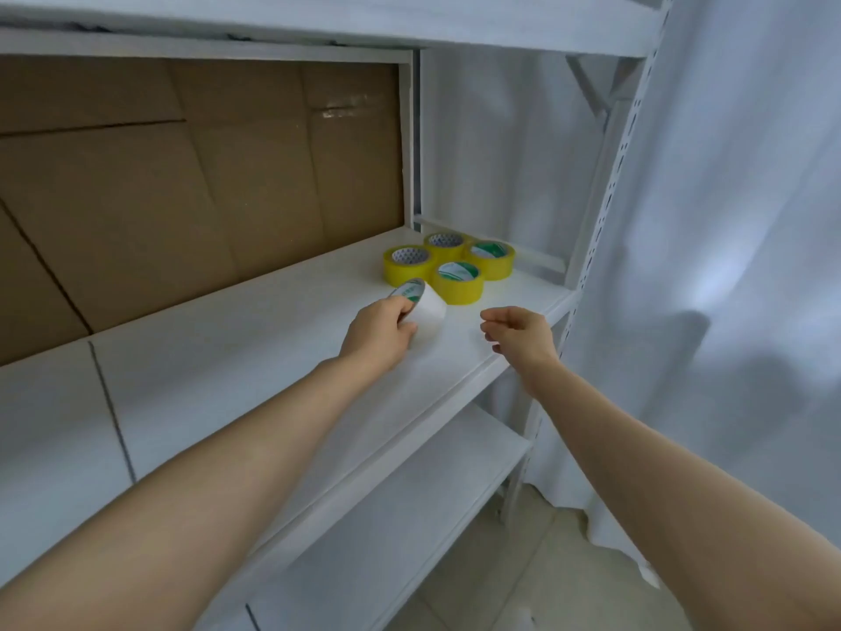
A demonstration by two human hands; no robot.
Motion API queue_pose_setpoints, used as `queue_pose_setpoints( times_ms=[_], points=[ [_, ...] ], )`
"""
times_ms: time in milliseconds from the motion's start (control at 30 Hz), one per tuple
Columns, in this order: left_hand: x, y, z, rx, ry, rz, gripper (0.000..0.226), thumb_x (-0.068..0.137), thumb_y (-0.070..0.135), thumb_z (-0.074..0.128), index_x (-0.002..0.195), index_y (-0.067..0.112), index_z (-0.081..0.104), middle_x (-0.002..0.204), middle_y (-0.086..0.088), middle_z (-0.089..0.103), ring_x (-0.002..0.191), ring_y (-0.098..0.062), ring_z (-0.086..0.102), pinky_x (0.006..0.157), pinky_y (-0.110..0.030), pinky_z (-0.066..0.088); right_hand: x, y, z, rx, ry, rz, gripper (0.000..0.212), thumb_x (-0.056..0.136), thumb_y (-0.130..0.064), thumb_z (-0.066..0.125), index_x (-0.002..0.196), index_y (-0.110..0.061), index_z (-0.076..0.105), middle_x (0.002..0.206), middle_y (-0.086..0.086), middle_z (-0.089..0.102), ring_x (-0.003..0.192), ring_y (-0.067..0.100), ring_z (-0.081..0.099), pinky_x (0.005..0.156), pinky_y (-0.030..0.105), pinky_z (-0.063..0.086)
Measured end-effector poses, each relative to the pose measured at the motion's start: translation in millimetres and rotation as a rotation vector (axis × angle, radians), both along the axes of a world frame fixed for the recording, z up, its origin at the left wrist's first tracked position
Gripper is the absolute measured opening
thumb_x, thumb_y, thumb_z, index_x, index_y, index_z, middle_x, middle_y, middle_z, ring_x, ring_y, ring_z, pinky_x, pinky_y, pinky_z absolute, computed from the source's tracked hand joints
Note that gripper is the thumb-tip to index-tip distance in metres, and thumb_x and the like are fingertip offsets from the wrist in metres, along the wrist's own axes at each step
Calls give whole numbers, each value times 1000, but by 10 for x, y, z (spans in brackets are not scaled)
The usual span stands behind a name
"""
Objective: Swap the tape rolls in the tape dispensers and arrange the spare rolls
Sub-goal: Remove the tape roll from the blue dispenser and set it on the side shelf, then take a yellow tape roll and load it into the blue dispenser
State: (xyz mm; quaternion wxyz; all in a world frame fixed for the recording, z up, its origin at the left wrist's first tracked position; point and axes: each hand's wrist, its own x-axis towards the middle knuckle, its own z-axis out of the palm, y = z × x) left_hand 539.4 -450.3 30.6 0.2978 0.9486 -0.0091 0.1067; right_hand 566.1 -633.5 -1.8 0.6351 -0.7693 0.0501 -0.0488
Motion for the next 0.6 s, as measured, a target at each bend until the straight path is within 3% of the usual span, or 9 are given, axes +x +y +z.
queue_pose_setpoints(
  times_ms=[100,200,300,400,500,600],
  points=[
    [374,30,-45,38,0,-4,24,90,18,56,112,10,62,116,-13,63,104,-32,56,78,-30,39,521,4,-39,-185,-34,23,23,91,-4,50,107,-8,66,98,8,63,88,19,55,81,28,44],
    [694,38,-90,80,6,11,23,90,17,55,111,9,63,116,-14,62,105,-33,56,79,-32,41,950,-26,-82,-520,-93,56,29,94,-10,47,118,-12,63,124,7,60,106,25,56,91,31,44],
    [942,16,-142,103,25,59,28,90,15,54,117,10,62,120,-14,61,109,-33,56,85,-35,43,1320,-81,-116,-881,-186,171,41,95,-14,47,136,-16,47,144,5,44,130,27,41,105,37,36],
    [1148,-60,-197,130,49,83,30,91,14,54,120,13,61,122,-12,61,110,-31,56,88,-34,43,1659,-155,-201,-1130,-240,353,54,94,-20,51,145,-21,31,152,0,32,142,22,24,114,37,25],
    [1282,-220,-238,155,31,148,30,91,13,54,120,12,62,122,-13,61,110,-32,55,88,-35,44,1946,-235,-271,-1168,-318,458,47,93,-25,53,138,-26,42,146,2,41,139,23,28,114,35,24],
    [1387,-478,-276,159,25,228,32,91,13,54,122,12,61,126,-13,60,113,-32,54,91,-35,43,2105,-454,-242,-1009,-387,490,37,93,-23,53,130,-23,53,138,4,50,130,25,39,110,34,29]
  ],
)
